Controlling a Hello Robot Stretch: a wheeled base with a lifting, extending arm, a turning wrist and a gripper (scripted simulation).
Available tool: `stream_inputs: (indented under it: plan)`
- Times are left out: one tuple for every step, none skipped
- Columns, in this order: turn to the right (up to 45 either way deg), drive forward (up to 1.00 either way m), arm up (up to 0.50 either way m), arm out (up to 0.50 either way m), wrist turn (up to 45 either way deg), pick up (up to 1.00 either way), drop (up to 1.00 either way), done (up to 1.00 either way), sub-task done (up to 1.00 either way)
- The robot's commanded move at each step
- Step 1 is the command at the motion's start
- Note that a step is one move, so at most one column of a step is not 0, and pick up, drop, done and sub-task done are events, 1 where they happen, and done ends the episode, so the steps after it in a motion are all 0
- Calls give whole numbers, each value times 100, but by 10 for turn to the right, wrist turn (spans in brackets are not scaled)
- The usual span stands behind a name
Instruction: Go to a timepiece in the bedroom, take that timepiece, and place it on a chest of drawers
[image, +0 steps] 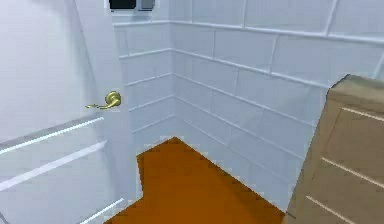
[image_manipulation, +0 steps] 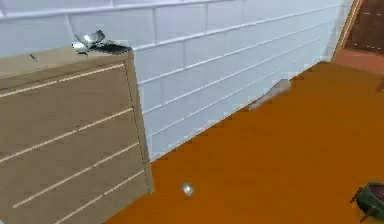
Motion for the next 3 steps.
stream_inputs:
  plan:
    - [-270, 0, 0, 0, 0, 0, 0, 0, 0]
    - [0, 45, 0, 0, 0, 0, 0, 0, 0]
    - [-450, 0, 0, 0, 0, 0, 0, 0, 0]
